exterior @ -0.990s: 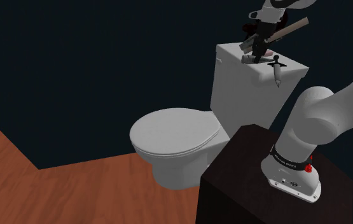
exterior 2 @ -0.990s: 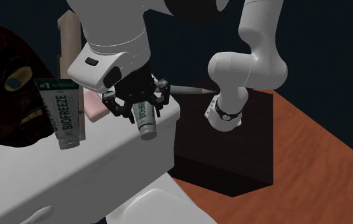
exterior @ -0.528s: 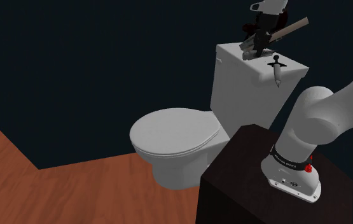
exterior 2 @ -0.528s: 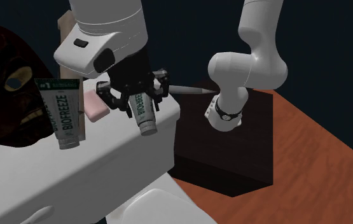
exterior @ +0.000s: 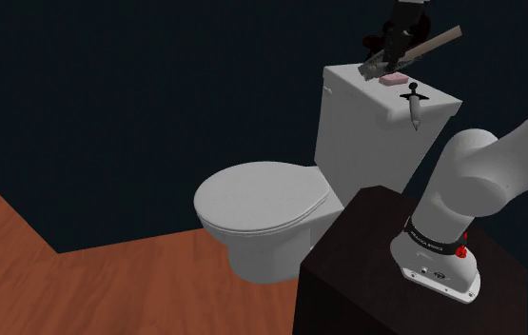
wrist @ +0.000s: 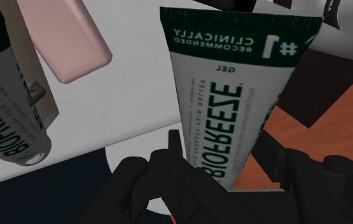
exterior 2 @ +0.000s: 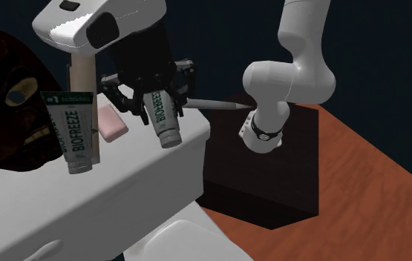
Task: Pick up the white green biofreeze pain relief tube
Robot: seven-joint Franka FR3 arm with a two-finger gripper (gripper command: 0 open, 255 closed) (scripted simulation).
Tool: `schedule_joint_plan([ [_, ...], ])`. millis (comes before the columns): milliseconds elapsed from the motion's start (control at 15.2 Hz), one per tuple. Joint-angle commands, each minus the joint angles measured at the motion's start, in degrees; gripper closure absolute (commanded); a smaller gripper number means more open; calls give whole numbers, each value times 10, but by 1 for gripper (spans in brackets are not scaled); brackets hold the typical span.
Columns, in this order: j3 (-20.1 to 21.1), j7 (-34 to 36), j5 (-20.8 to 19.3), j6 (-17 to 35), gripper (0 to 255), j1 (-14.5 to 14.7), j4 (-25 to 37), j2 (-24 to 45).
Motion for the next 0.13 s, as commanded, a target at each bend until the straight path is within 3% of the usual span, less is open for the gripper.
schedule_joint_plan([
  [0,3,1,3,-8,255,2,10,3],
  [66,3,1,3,-8,255,2,10,3],
])
